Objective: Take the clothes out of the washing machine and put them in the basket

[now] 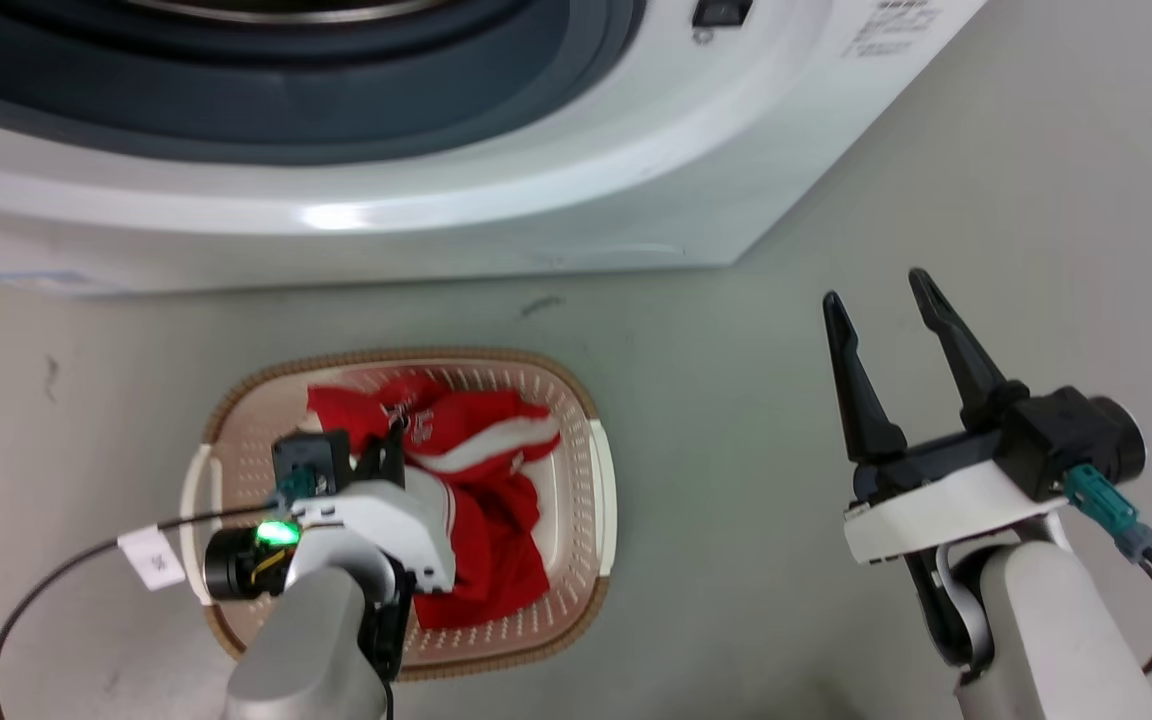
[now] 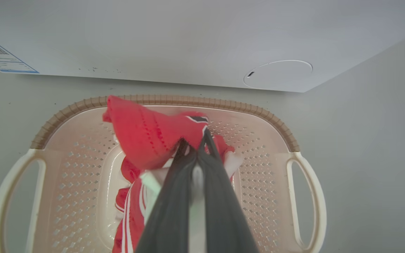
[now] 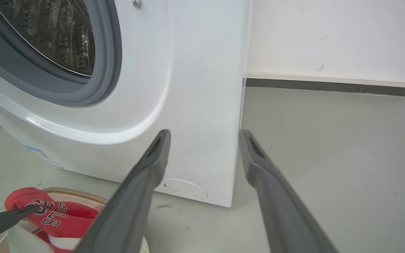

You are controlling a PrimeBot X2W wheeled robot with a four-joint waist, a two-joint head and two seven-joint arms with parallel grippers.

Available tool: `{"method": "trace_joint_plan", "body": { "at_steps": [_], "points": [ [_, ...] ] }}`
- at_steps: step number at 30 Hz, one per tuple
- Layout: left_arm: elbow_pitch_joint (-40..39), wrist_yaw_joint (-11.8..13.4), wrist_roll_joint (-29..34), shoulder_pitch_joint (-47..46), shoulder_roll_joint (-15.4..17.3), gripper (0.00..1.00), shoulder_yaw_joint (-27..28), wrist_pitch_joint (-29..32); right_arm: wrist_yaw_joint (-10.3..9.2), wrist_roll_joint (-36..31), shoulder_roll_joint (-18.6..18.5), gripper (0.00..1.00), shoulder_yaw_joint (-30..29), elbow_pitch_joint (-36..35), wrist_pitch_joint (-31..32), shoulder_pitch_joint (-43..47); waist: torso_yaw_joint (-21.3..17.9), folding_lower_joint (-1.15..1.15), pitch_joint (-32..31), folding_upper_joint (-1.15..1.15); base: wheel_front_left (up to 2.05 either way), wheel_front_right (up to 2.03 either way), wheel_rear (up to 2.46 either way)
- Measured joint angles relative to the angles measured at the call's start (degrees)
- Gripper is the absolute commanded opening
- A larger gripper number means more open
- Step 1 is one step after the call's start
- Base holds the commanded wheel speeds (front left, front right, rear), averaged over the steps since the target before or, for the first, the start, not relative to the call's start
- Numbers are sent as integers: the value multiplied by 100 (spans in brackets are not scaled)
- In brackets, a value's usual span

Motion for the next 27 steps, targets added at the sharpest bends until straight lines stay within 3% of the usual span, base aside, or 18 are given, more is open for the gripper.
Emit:
{"method": "trace_joint_plan", "body": {
  "at_steps": [10,19,20,21,22,23,27],
  "points": [
    [1345,33,118,-1022,113,0,24,-13,0,79,0,100,222,42,-24,-450,-229,0,899,0,0,0,0],
    [2175,122,44,-1221,187,0,85,-13,0,193,0,100,278,18,-26,-561,-498,0,1205,0,0,0,0],
    [2212,127,38,-1228,185,18,80,-13,0,208,0,100,271,21,-26,-561,-503,0,1202,0,0,0,0],
    [2235,143,24,-1228,180,46,81,-13,0,210,0,100,260,29,-26,-561,-500,0,1185,0,0,0,0],
    [2246,160,2,-1228,175,91,85,-13,0,210,0,100,243,46,-26,-561,-490,-1,1156,0,0,0,0],
    [2260,162,1,-1229,171,100,71,-13,0,207,0,100,225,66,-26,-559,-477,0,1116,0,0,0,0],
    [2083,148,-21,-1173,110,100,73,-13,0,102,1,100,160,159,-27,-531,-403,-1,860,0,0,0,0]
  ]
}}
